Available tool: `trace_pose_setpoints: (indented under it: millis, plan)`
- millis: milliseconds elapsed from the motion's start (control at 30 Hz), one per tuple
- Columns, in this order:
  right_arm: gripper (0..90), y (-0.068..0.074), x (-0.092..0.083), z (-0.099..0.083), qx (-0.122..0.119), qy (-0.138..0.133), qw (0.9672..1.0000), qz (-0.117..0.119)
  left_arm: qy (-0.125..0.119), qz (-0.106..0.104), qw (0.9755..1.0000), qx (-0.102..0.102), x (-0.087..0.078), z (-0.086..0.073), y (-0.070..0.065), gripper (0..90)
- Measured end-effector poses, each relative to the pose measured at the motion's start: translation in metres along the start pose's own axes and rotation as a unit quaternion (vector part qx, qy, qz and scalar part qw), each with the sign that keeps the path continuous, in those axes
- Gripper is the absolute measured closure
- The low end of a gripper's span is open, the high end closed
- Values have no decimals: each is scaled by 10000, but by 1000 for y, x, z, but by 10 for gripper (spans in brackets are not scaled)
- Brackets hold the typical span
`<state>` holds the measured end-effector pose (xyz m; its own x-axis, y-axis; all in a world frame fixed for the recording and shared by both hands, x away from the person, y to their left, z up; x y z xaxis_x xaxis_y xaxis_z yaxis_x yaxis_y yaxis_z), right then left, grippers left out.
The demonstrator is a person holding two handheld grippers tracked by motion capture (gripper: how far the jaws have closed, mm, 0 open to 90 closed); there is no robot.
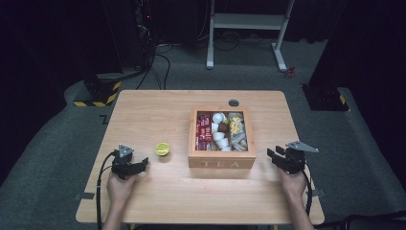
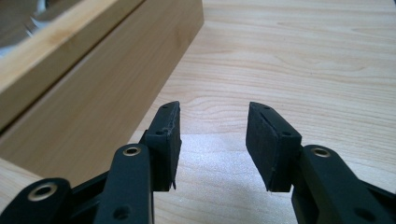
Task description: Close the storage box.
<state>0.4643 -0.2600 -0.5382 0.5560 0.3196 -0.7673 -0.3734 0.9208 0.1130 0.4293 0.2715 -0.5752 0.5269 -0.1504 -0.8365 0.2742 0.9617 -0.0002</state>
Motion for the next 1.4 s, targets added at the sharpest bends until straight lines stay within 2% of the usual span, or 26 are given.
trace_pose_setpoints:
  millis: [267,700,1000,1133,1200,1400]
  plan:
    - [547,2,13,-2,-119,237,9995,-195,-2,0,10000,2,0,0,0,259]
    - [549,2,25,-5,-91,422,9986,-319,-1,0,10000,5,0,0,0,259]
    - [545,4,31,-9,-164,581,9973,-418,-3,-8,10000,18,0,0,0,261]
    - [496,4,32,-11,-206,588,9969,-482,-5,-16,10000,23,0,0,0,263]
    - [478,6,33,-11,-346,615,9959,-564,-6,-22,10000,25,0,0,0,263]
    - [433,6,33,-11,-289,626,9959,-581,-4,-22,10000,27,0,0,0,262]
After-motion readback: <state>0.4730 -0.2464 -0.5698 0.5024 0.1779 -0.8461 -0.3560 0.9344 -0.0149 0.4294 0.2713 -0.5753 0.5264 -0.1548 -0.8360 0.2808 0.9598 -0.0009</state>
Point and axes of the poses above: each handheld gripper's, and its own axes: x roughly forward along the jaws, z roughly out of its top, y roughly to its left, the point moved 7 cm from there along x, roughly forward along the jaws, and after that the axes turned 15 degrees about y, right-handed, at the moved point
